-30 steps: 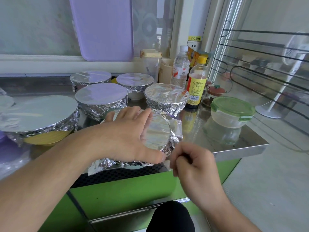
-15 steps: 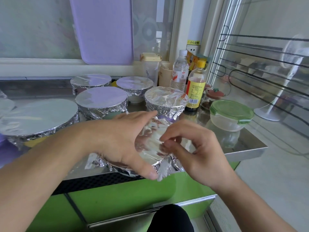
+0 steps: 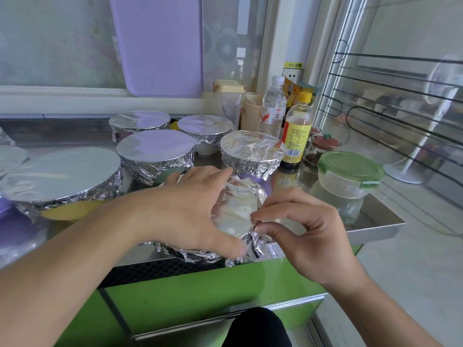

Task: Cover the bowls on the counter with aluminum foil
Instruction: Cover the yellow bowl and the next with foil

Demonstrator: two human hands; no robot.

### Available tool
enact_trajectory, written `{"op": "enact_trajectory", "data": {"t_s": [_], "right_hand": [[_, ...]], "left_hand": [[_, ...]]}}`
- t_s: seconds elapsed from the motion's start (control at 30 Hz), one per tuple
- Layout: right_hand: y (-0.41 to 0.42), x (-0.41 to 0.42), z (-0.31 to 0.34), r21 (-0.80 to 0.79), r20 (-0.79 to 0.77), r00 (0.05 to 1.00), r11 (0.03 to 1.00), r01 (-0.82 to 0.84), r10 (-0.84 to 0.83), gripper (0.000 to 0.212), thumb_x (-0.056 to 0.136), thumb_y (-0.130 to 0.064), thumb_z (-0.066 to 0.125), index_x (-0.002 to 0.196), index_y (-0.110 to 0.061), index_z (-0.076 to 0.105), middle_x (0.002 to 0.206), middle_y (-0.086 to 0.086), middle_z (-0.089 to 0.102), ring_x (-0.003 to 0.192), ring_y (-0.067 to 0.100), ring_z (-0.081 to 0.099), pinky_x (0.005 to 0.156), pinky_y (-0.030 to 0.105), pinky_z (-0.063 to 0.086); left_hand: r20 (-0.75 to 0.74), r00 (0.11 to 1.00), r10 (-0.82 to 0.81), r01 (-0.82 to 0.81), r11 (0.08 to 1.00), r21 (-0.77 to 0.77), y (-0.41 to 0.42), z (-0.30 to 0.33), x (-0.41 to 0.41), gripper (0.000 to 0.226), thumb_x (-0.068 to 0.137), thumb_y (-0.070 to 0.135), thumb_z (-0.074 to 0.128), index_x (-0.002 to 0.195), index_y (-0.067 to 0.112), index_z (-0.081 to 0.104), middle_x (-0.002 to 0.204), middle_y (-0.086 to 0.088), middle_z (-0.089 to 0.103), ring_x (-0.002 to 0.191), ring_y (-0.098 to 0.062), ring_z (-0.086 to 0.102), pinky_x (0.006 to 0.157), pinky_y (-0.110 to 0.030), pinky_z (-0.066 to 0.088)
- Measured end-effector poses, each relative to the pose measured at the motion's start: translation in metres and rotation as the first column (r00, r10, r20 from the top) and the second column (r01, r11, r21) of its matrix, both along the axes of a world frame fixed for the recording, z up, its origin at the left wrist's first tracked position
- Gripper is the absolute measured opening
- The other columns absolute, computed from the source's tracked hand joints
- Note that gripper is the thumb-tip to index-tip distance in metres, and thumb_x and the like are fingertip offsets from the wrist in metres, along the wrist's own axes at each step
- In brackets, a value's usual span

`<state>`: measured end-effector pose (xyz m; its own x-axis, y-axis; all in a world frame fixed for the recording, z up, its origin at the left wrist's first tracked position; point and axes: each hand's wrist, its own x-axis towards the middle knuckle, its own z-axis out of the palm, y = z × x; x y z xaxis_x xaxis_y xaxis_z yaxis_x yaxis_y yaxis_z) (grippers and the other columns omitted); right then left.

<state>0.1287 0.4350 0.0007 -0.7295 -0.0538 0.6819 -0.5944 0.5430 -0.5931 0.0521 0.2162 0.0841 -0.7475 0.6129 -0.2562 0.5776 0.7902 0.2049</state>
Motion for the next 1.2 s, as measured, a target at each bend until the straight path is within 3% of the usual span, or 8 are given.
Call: {"op": "enact_trajectory", "data": {"t_s": [0.13,0.27,0.4,0.63,0.87,0.97,1.07,1.2], "right_hand": [[-0.003,-0.004,-0.002,0.075,-0.094,0.994,0.995,0.058,-0.051,0.015,0.084,-0.002,0.087,0.093,-0.014,0.085,0.1,-0.001,0.074,0.094,0.018,0.073,0.081,0.034,0.056],[-0.003,-0.004,-0.001,0.11,-0.11,0.993,0.992,0.054,-0.042,0.017,0.085,0.002,0.086,0.093,-0.013,0.085,0.102,-0.001,0.074,0.096,0.017,0.074,0.082,0.03,0.056],[-0.002,-0.006,-0.002,0.121,-0.099,0.992,0.989,0.084,-0.073,0.017,0.086,0.0,0.086,0.095,-0.014,0.084,0.112,-0.002,0.075,0.104,0.015,0.073,0.087,0.033,0.057],[-0.004,-0.011,-0.005,0.15,-0.165,0.981,0.98,0.13,-0.105,0.021,0.086,-0.005,0.088,0.106,-0.011,0.084,0.117,-0.003,0.077,0.114,0.01,0.072,0.095,0.035,0.059],[-0.003,-0.011,-0.003,0.198,-0.146,0.987,0.976,0.09,-0.062,0.015,0.089,-0.003,0.085,0.102,-0.01,0.084,0.112,-0.003,0.078,0.111,0.012,0.072,0.092,0.034,0.058],[-0.002,-0.014,-0.005,0.156,-0.071,0.99,0.979,0.13,-0.12,0.03,0.087,-0.01,0.087,0.116,-0.013,0.08,0.122,-0.006,0.073,0.113,0.011,0.07,0.093,0.032,0.057],[-0.003,-0.013,-0.011,0.058,0.16,0.979,0.991,0.117,-0.125,0.049,0.088,-0.012,0.085,0.132,-0.022,0.065,0.125,-0.015,0.068,0.121,0.012,0.065,0.098,0.031,0.056],[-0.002,-0.017,-0.011,-0.348,0.51,0.851,0.935,0.068,0.128,0.05,0.08,-0.014,0.073,0.123,-0.023,0.05,0.127,0.003,0.066,0.114,0.02,0.068,0.092,0.04,0.057]], "left_hand": [[0.005,1.0,-0.012,0.012,1.0,-0.008,-0.005,0.0,-0.003,0.138,0.065,0.089,0.069,0.159,0.044,-0.022,0.164,0.032,-0.017,0.155,-0.003,-0.018,0.128,-0.038,-0.001],[-0.003,0.999,0.054,-0.054,0.998,0.01,-0.001,-0.01,-0.002,0.142,0.05,0.11,0.044,0.159,0.045,-0.021,0.164,0.033,-0.023,0.155,-0.01,-0.029,0.127,-0.057,-0.008],[-0.039,0.998,0.045,-0.043,0.998,0.034,0.0,-0.011,-0.004,0.137,0.056,0.104,0.051,0.159,0.045,-0.018,0.163,0.036,-0.015,0.157,-0.004,-0.017,0.128,-0.056,0.005],[0.003,0.999,-0.039,0.039,0.998,0.04,-0.012,-0.006,-0.014,0.139,0.052,0.101,0.054,0.159,0.048,-0.018,0.165,0.034,-0.015,0.152,0.004,-0.018,0.13,-0.045,-0.002],[-0.088,0.994,0.057,-0.054,0.998,0.04,0.004,-0.019,-0.006,0.136,0.058,0.108,0.038,0.161,0.038,-0.017,0.169,0.023,-0.013,0.156,-0.007,-0.023,0.126,-0.058,-0.007],[-0.11,0.993,0.053,-0.049,0.998,0.037,0.005,-0.019,-0.007,0.135,0.059,0.103,0.042,0.162,0.036,-0.013,0.168,0.023,-0.009,0.157,-0.006,-0.016,0.127,-0.056,-0.002],[-0.12,0.992,0.04,-0.034,0.998,0.052,0.004,-0.019,-0.006,0.135,0.056,0.1,0.042,0.162,0.036,-0.01,0.166,0.024,-0.005,0.156,-0.004,-0.012,0.127,-0.054,0.0],[-0.118,0.992,0.034,-0.027,0.998,0.056,0.004,-0.02,-0.007,0.132,0.054,0.1,0.038,0.161,0.037,-0.007,0.161,0.026,-0.002,0.154,-0.002,-0.009,0.126,-0.052,0.0]]}}
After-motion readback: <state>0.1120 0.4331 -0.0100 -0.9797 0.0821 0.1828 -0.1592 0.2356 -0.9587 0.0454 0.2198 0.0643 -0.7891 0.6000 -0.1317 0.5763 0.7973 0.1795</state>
